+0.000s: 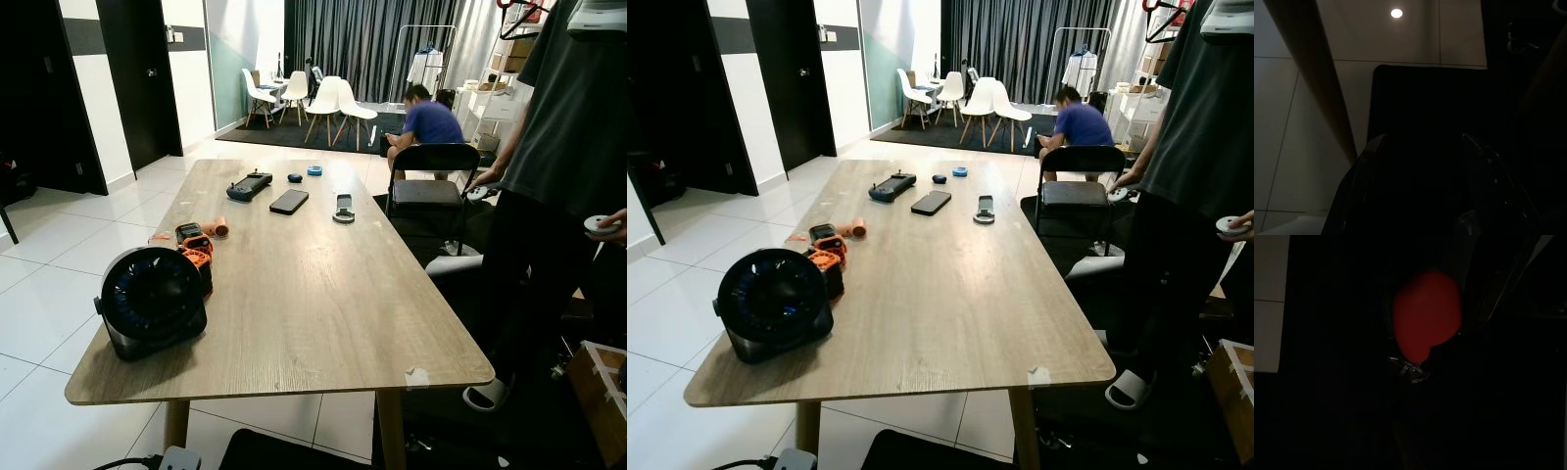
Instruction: Hang keys on a hook
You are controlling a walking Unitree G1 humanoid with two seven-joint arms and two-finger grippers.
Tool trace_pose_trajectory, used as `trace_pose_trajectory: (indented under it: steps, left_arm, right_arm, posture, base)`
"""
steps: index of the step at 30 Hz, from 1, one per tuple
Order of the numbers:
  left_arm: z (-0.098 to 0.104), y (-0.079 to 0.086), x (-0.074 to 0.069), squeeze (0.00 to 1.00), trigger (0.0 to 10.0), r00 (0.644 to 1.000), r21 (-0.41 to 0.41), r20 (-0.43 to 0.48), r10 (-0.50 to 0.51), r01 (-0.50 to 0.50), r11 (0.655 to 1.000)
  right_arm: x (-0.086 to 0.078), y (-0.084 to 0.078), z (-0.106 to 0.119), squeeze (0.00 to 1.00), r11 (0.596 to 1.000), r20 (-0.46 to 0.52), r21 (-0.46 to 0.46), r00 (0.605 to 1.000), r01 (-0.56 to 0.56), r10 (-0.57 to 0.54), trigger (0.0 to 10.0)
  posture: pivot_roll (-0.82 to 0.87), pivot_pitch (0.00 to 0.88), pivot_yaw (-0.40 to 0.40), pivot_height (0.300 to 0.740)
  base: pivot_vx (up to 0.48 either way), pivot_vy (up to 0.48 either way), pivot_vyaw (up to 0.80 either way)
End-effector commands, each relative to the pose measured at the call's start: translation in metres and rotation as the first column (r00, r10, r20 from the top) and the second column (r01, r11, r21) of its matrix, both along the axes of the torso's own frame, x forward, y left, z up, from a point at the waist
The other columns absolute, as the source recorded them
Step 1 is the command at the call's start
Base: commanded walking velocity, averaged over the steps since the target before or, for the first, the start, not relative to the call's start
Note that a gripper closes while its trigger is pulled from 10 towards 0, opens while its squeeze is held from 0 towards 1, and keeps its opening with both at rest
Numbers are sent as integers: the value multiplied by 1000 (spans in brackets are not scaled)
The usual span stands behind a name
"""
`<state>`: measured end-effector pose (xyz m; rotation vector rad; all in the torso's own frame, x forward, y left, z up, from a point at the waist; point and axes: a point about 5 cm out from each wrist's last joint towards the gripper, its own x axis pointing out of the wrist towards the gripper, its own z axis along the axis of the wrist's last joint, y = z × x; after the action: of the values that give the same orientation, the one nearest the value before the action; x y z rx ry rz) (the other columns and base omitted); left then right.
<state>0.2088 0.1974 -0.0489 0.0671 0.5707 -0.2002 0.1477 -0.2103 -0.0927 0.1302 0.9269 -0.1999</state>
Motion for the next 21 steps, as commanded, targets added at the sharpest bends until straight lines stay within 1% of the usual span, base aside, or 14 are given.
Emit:
trace_pose_trajectory:
  steps: [1,3,5,7,19,21]
  left_arm:
    - [-2,-2,-1,0,10000,1000,-5,-9,-12,12,1000]
    - [-1,-2,-1,0,10000,1000,-4,-9,-17,17,1000]
    - [-1,-3,-1,0,10000,1000,-2,-8,-28,28,1000]
    - [-1,-3,-1,0,10000,1000,-2,-9,-28,28,1000]
    - [-1,-2,-2,0,10000,1000,2,-4,-28,28,1000]
    - [-2,0,-2,0,10000,1000,0,-22,-9,9,1000]
  right_arm:
    - [-2,-1,-1,0,1000,-7,-2,1000,9,-9,10000]
    - [-2,-1,-1,0,1000,-7,-1,1000,8,-8,10000]
    - [-1,0,-1,0,1000,-6,1,1000,8,-8,10000]
    - [-1,0,-1,0,1000,-6,2,1000,10,-10,10000]
    - [-2,0,-1,0,1000,-5,-1,1000,10,-10,10000]
    - [-2,0,-1,0,1000,-6,-2,1000,14,-14,10000]
  posture:
    - [82,40,-8,740]
    - [82,40,-8,740]
    - [82,40,-8,740]
    - [83,41,-7,740]
    - [81,44,-4,740]
    - [81,45,-2,740]
  base:
    - [0,0,0]
    - [0,0,0]
    - [0,-307,0]
    - [0,-352,0]
    - [0,-476,0]
    - [0,0,0]
